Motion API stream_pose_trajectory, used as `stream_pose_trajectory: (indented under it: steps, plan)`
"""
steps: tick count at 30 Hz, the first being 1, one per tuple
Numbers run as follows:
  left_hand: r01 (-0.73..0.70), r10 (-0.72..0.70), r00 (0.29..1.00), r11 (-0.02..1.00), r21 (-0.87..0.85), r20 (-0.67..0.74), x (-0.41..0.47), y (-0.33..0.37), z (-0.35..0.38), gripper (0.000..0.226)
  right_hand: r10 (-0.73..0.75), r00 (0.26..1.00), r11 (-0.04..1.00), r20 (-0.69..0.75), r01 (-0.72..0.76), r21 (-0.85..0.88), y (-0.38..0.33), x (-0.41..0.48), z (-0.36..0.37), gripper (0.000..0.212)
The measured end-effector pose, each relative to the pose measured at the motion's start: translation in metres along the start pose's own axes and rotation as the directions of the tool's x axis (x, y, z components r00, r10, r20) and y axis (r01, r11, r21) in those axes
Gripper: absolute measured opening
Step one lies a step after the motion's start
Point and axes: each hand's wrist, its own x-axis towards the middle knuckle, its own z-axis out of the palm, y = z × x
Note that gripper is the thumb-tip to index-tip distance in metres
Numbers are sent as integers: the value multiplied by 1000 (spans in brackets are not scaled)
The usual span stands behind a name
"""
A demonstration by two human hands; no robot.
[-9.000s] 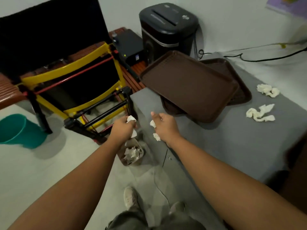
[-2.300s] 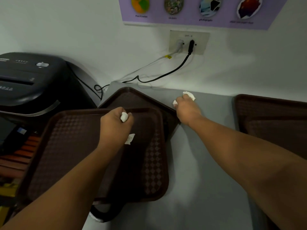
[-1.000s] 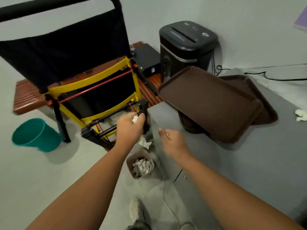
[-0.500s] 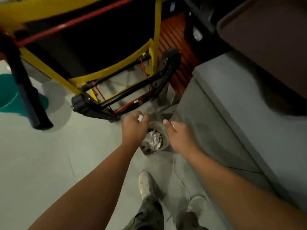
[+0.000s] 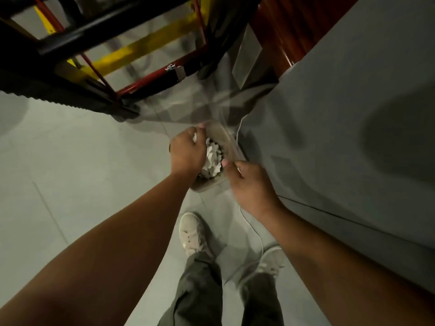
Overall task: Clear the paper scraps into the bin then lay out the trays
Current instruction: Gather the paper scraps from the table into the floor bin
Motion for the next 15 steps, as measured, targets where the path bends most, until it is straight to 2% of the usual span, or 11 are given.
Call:
stream_pose_trajectory:
  steps: [4, 8, 10, 13, 15]
  plan:
    - [73, -75, 986, 997, 17, 150, 14, -20, 17, 44, 75, 997, 997, 22, -75, -1, 15, 9, 15, 56]
    - [186, -199, 942, 980, 74, 271, 18, -36, 17, 48, 173, 982, 980, 73, -179, 82, 21, 17, 23, 51]
    - [181, -200, 949, 979, 95, 246, 18, -42, 10, 44, 212, 970, 959, 120, -230, 165, 23, 21, 27, 41]
    - [194, -209, 963, 976, 95, 172, 16, -46, -8, 40, 263, 951, 933, 166, -294, 209, 24, 32, 35, 14]
    - [198, -213, 965, 974, 110, 151, 14, -49, -20, 41, 281, 945, 920, 168, -315, 234, 20, 42, 42, 15]
